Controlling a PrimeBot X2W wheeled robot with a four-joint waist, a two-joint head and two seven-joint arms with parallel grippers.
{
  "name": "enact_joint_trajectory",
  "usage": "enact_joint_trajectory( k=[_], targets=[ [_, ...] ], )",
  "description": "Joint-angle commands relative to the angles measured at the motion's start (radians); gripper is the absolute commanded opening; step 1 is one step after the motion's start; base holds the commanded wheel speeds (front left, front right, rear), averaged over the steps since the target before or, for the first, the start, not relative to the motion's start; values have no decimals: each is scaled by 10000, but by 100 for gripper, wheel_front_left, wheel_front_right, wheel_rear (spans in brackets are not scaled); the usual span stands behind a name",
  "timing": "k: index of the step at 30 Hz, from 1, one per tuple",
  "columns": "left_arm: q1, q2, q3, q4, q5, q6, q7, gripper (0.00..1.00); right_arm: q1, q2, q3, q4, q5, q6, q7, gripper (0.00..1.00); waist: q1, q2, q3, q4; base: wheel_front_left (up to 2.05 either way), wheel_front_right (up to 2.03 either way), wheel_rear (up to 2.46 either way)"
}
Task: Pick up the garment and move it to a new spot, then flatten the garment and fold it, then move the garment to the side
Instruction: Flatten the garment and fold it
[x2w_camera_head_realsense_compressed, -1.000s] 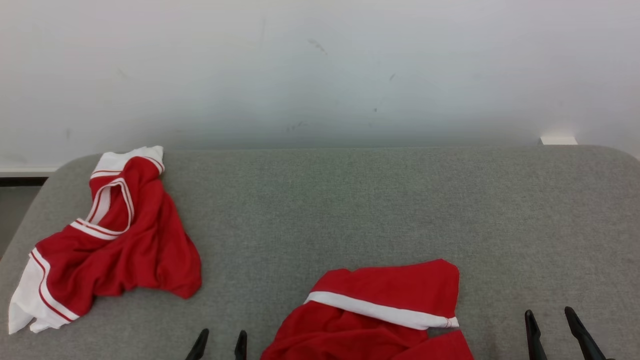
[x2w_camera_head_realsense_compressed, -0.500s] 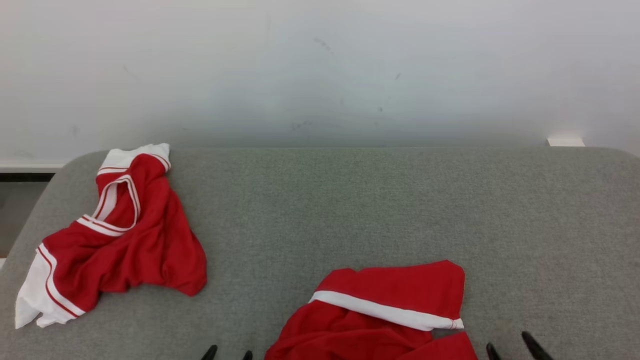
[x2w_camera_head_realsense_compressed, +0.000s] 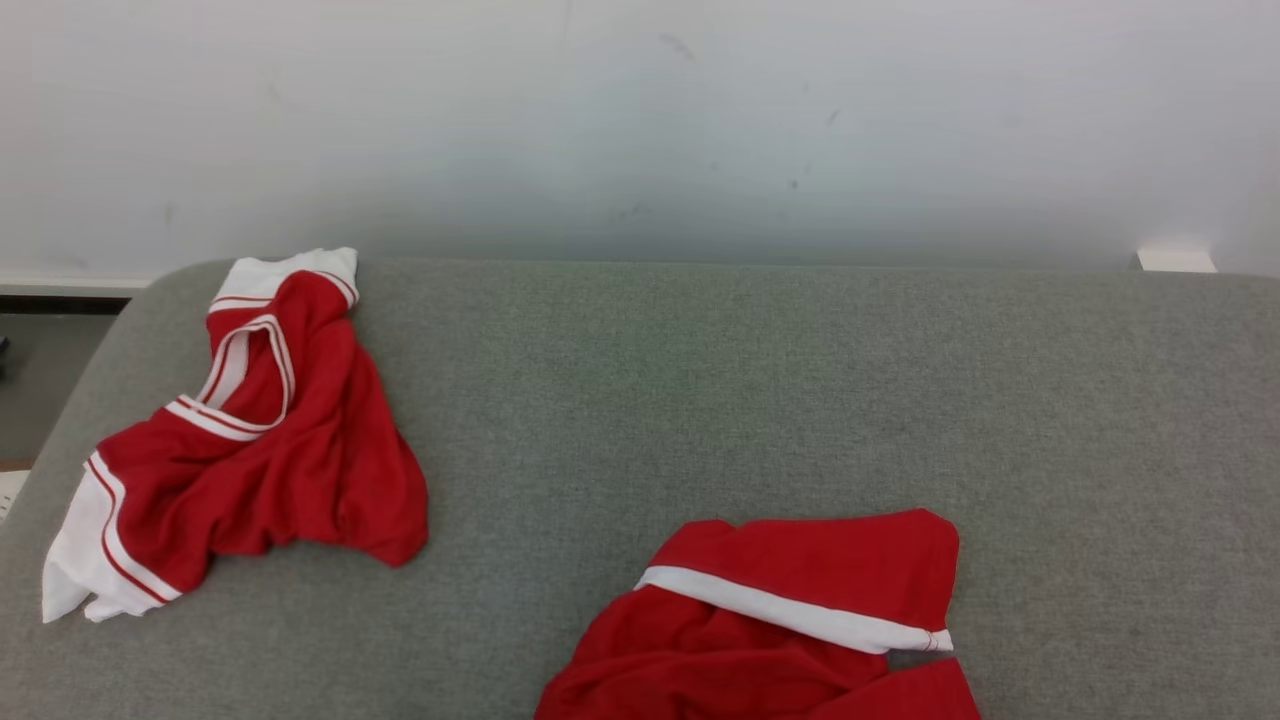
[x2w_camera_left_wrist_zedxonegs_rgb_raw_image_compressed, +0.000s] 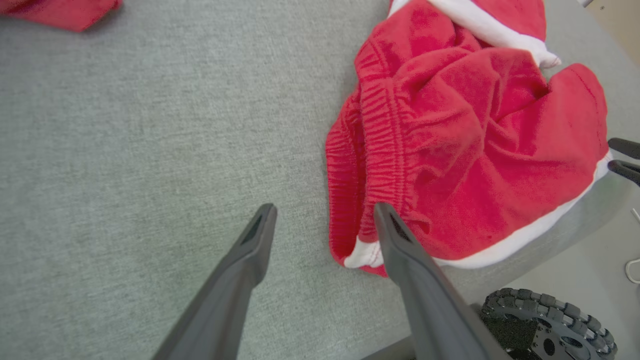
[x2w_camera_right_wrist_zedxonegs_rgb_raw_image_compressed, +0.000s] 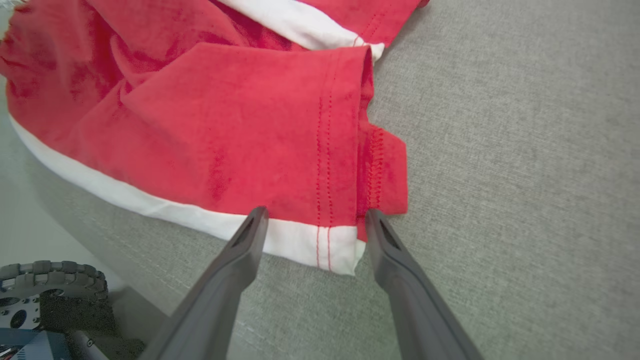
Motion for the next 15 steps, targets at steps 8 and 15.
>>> enact_joint_trajectory(
  k=[8,15],
  targets=[
    [-195,510,-671,157,-620,-21,386,100,-463,-156,473,291,214,-28,435,100,0,0,379,-69,0,0,0],
    [-227,826,-1101,360,-1013,-23,639,100,-579,-520,940,189,518,-30,707,100,0,0,503,-127,0,0,0]
  ],
)
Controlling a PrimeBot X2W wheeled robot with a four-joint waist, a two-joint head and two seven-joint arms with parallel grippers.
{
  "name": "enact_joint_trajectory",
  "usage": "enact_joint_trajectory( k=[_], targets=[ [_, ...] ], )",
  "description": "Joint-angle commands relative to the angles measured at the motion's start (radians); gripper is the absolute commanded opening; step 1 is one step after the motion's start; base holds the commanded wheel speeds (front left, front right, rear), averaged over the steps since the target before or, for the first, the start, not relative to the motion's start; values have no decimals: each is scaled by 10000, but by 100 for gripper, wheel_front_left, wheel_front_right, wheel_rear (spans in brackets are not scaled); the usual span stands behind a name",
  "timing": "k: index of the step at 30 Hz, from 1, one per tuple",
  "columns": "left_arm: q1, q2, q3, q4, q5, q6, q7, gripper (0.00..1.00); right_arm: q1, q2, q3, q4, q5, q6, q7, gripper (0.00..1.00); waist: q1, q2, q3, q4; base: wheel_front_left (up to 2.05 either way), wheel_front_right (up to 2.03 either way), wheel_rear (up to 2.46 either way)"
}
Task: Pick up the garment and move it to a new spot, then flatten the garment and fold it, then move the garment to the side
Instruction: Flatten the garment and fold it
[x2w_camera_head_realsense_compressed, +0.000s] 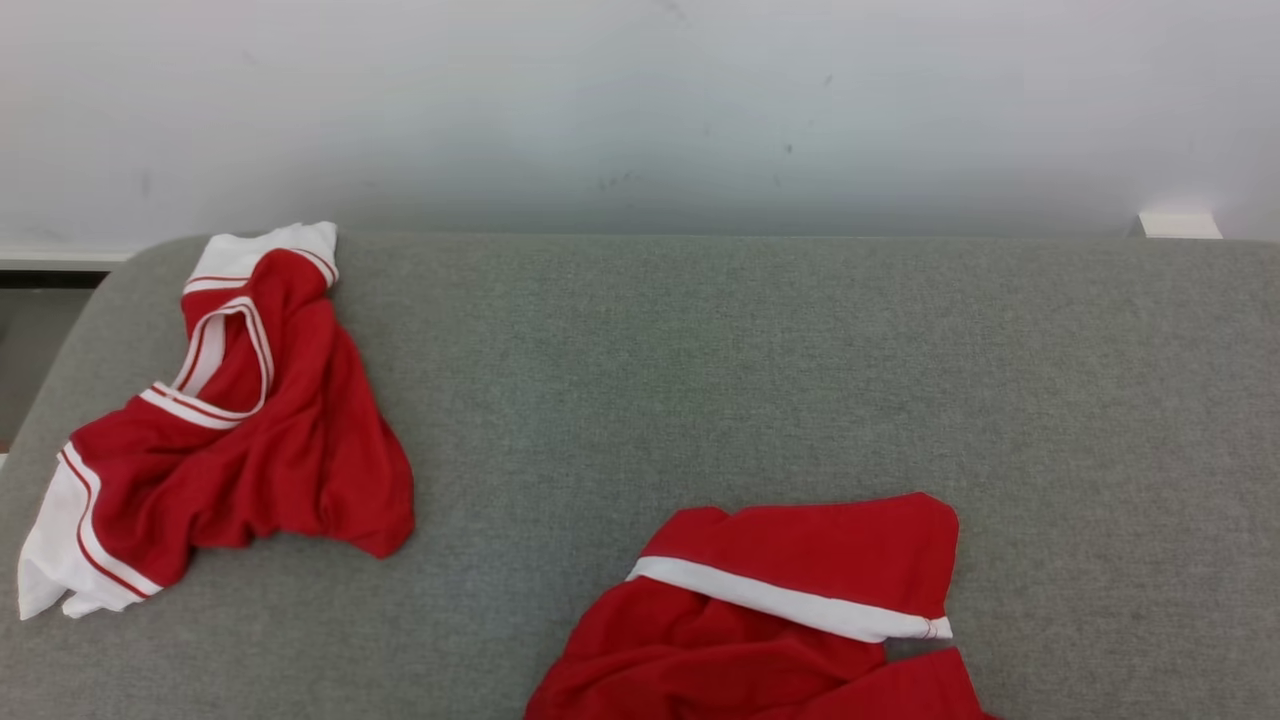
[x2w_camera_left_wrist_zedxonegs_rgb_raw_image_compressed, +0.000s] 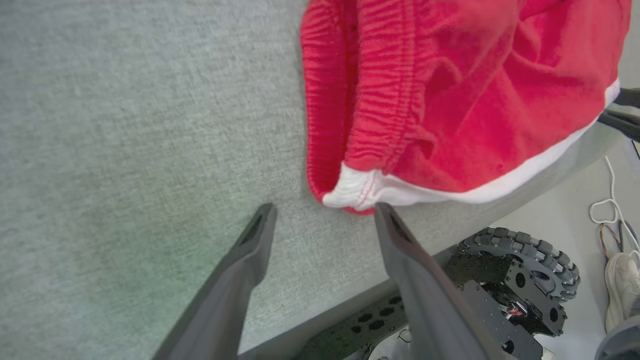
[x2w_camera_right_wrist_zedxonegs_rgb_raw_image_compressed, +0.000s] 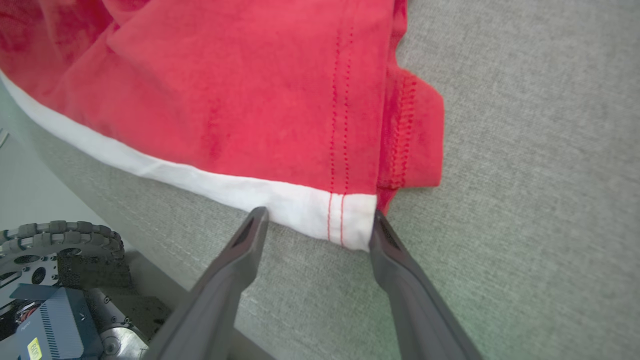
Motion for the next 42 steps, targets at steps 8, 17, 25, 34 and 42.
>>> enact_joint_trajectory(
  k=[8,17,25,34,42],
  targets=[
    [-305,235,-335,281,-136,-16,-246,100,-324,-51,196,51,132,-30,-55,100,0,-1,24,-21,0,0,0],
    [-744,492,-692,266,191,-16,-814,100,-405,-1,230,172,147,-30,-202,100,0,-1,2,-64,0,0,0],
    [-1073,511,-1317,462,-82,-16,-880,100,-491,71,446,205,298,-30,-104,100,0,-1,38,-142,0,0,0],
    [-1590,446,-2179,887,-495,-17,-1059,8,-895,-132,1337,106,943,-13,390,0,0,-1,143,-261,0,0,0],
    [-1466,525,-2361,95,-2454,-18,-1007,0,-1166,-882,1157,-1131,3115,-15,-99,0,0,-1,24,-344,0,0,0]
  ],
)
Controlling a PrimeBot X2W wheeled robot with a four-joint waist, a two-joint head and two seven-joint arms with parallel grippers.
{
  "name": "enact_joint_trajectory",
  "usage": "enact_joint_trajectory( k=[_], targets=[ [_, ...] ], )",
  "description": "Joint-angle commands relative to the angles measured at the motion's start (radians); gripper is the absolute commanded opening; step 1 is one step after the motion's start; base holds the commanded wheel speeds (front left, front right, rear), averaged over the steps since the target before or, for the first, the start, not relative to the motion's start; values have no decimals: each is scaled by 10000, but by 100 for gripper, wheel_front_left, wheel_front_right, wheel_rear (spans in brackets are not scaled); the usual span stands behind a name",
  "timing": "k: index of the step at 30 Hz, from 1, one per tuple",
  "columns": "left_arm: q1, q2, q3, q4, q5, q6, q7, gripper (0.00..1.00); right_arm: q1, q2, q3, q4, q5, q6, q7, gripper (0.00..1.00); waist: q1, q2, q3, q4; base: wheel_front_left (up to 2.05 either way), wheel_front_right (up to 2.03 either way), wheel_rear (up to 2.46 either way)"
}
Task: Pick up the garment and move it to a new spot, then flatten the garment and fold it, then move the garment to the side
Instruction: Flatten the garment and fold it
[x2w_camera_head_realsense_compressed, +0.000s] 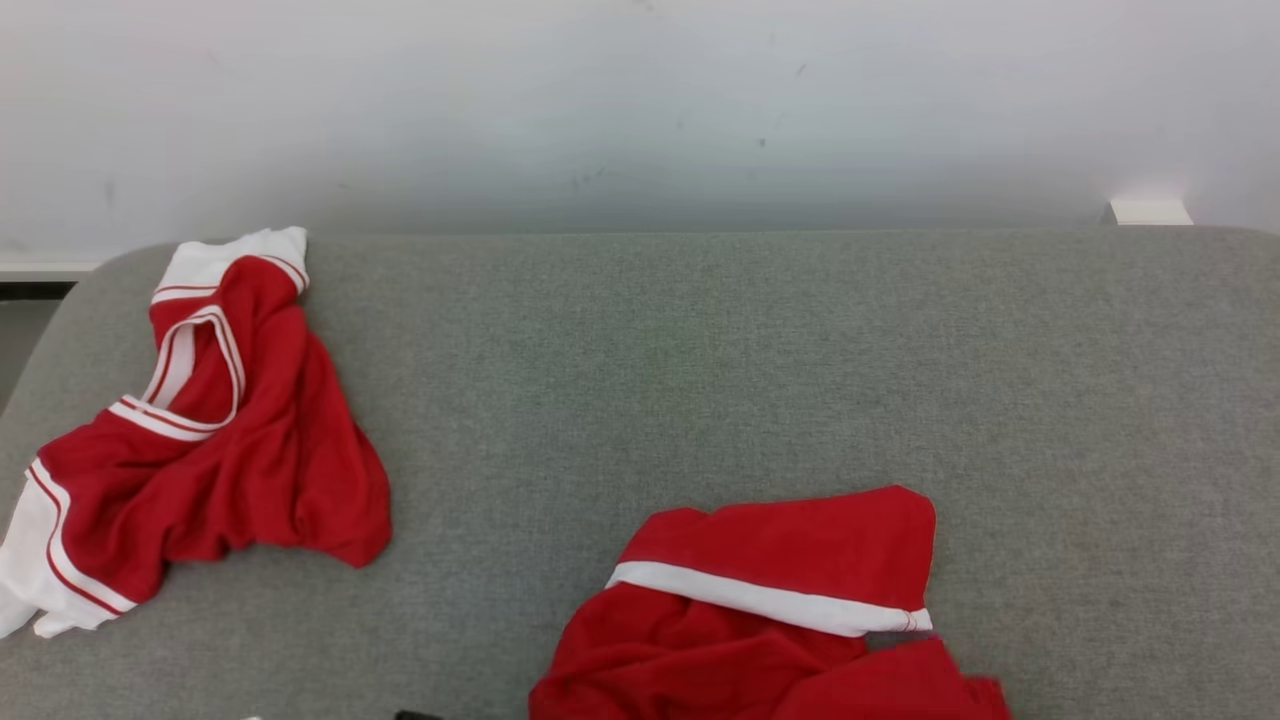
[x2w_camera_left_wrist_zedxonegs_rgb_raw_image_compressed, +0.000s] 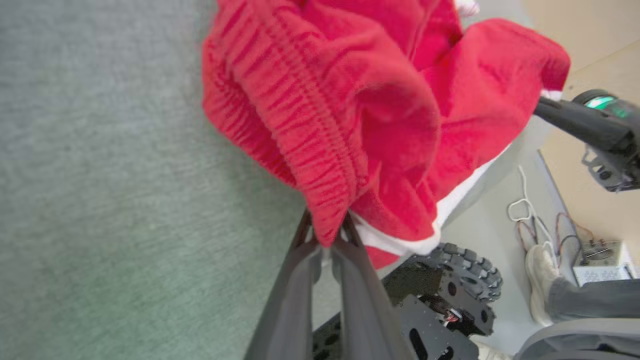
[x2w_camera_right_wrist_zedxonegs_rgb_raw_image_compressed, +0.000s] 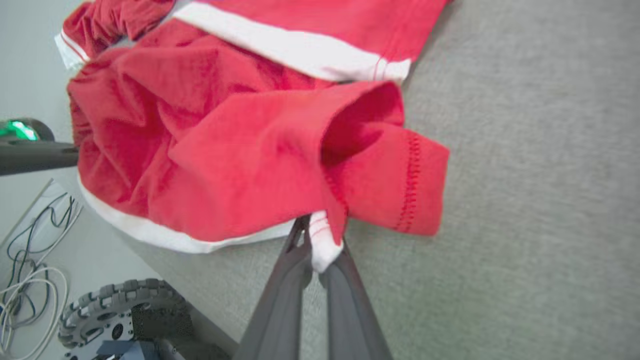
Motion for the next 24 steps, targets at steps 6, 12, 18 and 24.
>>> enact_joint_trajectory(
  k=[6,12,18,24],
  targets=[
    [-178,655,464,-2603,-2443,-20,285,0,194,-1293,-1333,-2485,2439,3,-101,0,-1,0,-186,-37,0,0,0],
    [-760,1174,956,-4615,-4009,-20,447,0,564,-2535,-2675,-4559,4405,3,104,0,-1,0,-311,-135,0,0,0],
    [-1276,1308,1591,-6001,-5413,-21,350,0,1226,-3659,-4206,-6195,5994,3,-44,0,-1,0,-381,-350,0,0,0],
    [-1569,1437,2203,-6608,-6235,-20,190,0,1889,-4365,-5635,-7179,6941,3,-422,0,-1,0,-313,-619,0,0,0]
  ],
)
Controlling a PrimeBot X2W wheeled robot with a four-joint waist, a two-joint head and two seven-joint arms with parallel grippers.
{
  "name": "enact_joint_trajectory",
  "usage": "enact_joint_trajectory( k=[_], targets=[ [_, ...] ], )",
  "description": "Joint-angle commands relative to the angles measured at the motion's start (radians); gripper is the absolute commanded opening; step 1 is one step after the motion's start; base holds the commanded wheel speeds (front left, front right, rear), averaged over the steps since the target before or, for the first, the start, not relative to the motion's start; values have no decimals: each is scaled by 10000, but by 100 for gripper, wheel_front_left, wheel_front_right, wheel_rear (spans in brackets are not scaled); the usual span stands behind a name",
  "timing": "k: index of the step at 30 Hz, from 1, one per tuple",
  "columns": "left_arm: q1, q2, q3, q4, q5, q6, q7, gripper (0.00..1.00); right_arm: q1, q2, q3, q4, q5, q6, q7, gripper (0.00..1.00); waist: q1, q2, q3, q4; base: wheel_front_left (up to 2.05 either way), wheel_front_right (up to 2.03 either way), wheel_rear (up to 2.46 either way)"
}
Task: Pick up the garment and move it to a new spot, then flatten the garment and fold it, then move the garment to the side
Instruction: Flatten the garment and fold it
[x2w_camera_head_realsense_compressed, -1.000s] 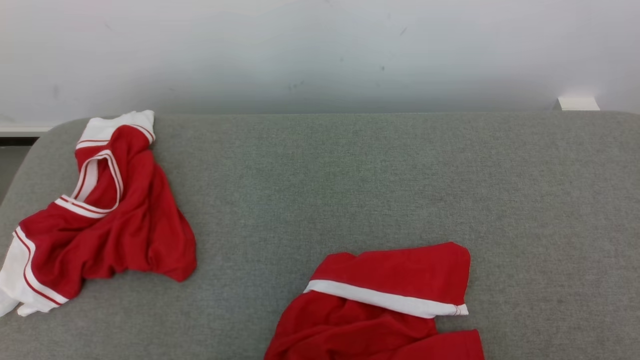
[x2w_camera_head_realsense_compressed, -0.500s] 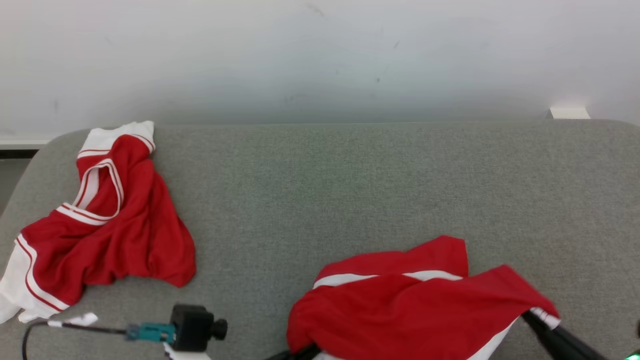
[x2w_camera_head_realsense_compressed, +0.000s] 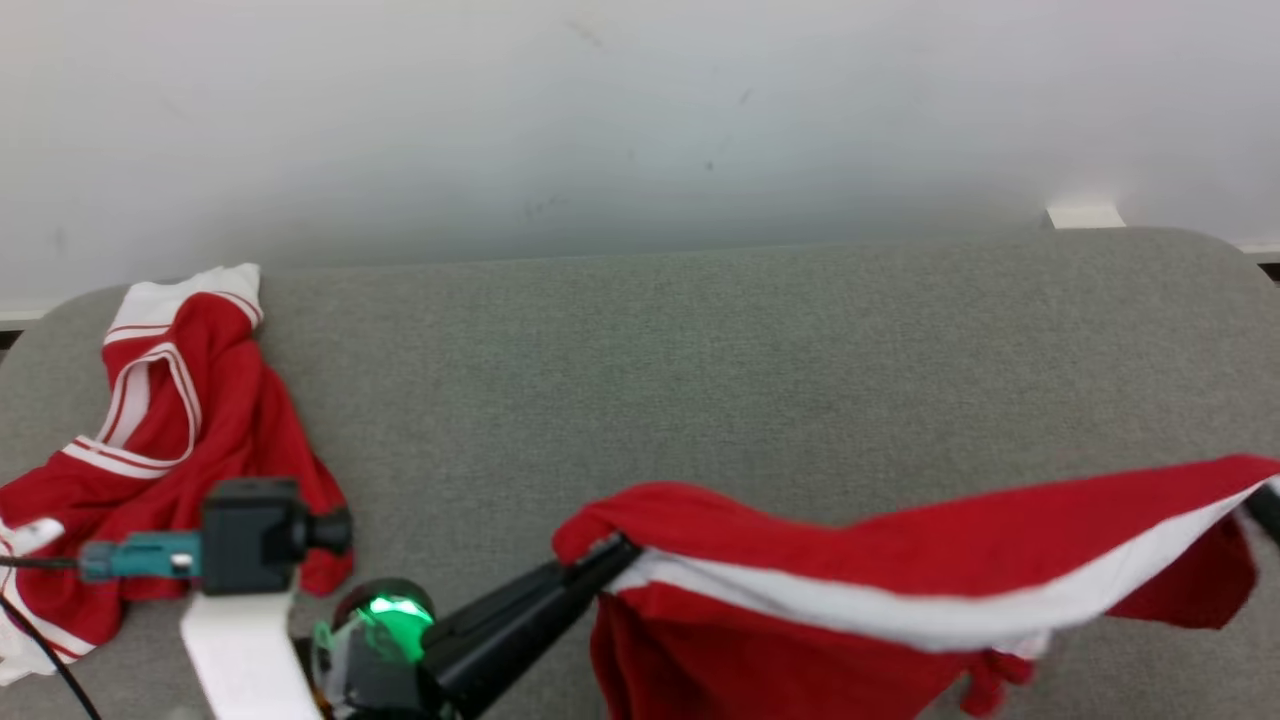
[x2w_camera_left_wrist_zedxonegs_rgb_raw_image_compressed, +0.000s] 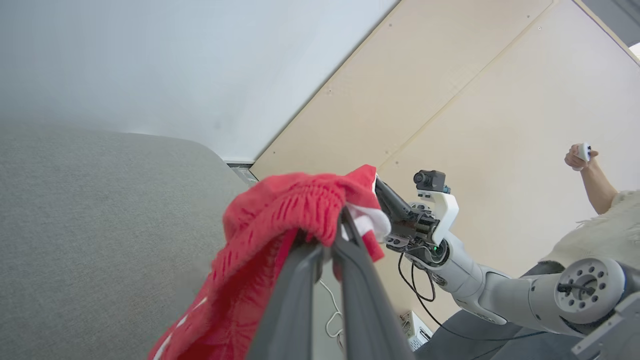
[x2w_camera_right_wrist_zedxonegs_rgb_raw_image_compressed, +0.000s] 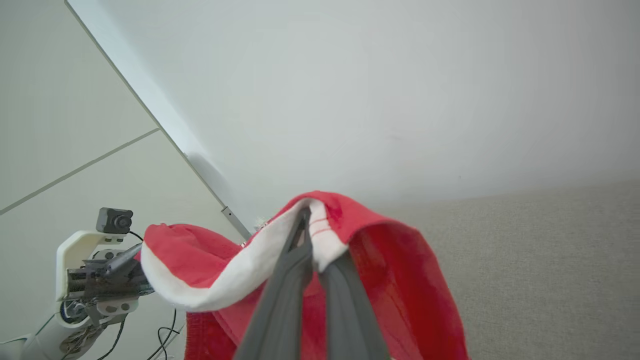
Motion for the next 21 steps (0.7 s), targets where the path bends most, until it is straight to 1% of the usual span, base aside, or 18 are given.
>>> enact_joint_trajectory(
  k=[1,7,9,11,14,17,19,21],
  targets=[
    [-111,87,78,-43,-141,-18,-47,0,128,-80,-121,-33,53,1,-70,0,0,-1,52,-62,0,0,0],
    [-738,282,673,-218,-693,178,168,0,792,-699,-1750,-137,643,1,-220,0,0,-1,511,-227,0,0,0],
    [-1219,333,801,-1,-837,334,380,0,676,-869,-1930,-169,937,1,-44,0,0,-1,803,-208,0,0,0],
    [-1848,352,854,371,-804,500,664,0,261,-1127,-2039,71,1033,1,118,0,0,-1,1160,-176,0,0,0],
    [-3114,193,766,1194,-582,750,1151,0,-773,-1316,-1730,479,1242,0,339,0,0,-1,1792,-46,0,0,0],
    [-4643,-179,536,2378,-9,897,1466,0,-2448,-1320,-1127,1257,1111,-11,482,0,0,-1,2420,119,0,0,0],
    [-5698,-513,284,3359,601,925,1526,0,-3919,-979,-519,1941,798,-13,428,0,0,-1,2806,225,0,0,0],
    [-6777,-1045,136,4506,1301,970,1234,0,-5675,-351,295,2754,276,-11,485,0,0,-1,3155,301,0,0,0]
  ],
)
